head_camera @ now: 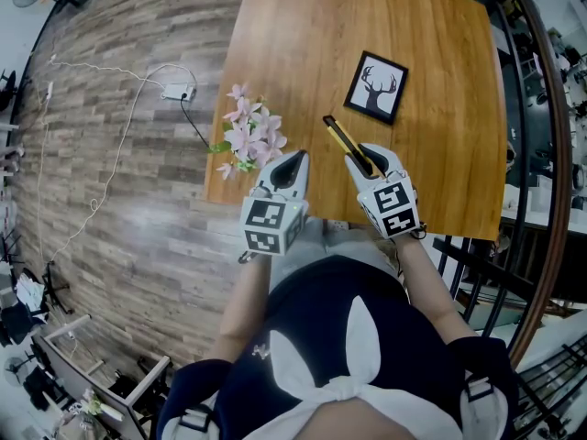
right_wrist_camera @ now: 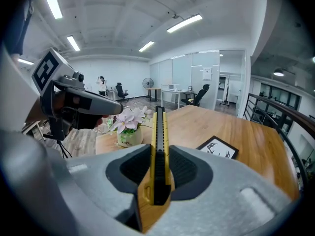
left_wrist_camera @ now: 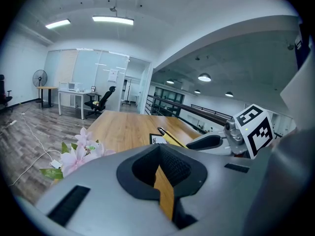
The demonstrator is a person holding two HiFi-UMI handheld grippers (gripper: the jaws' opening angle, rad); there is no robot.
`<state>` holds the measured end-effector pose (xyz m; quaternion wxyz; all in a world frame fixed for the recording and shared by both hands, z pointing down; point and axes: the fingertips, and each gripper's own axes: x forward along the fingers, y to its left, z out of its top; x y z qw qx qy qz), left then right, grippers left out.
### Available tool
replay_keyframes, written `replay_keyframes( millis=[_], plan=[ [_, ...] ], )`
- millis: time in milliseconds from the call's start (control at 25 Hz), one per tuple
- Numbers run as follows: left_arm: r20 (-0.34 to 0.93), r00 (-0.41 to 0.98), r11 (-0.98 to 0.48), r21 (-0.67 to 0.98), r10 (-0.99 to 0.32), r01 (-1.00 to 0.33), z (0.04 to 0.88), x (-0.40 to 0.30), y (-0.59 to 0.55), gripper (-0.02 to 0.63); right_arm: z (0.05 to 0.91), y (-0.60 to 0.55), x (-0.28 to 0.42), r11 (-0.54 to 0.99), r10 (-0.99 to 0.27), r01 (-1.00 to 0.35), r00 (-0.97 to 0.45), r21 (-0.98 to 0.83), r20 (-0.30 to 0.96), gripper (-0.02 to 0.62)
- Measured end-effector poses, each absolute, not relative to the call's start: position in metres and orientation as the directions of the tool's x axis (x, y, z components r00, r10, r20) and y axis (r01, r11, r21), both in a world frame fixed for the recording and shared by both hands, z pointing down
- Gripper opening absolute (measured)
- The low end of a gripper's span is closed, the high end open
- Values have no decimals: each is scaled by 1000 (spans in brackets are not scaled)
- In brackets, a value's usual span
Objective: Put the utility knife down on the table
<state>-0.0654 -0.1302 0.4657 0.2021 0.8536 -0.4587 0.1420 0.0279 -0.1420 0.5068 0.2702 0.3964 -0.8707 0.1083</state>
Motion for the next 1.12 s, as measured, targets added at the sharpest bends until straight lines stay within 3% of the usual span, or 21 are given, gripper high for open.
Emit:
replay_keyframes(
  millis=[1120],
  plan=[
    [470,528,-485,219,-708,-846,481,-69,-146,17,549,-151,21,691,-556,-722,-527,5,643,117]
  ],
)
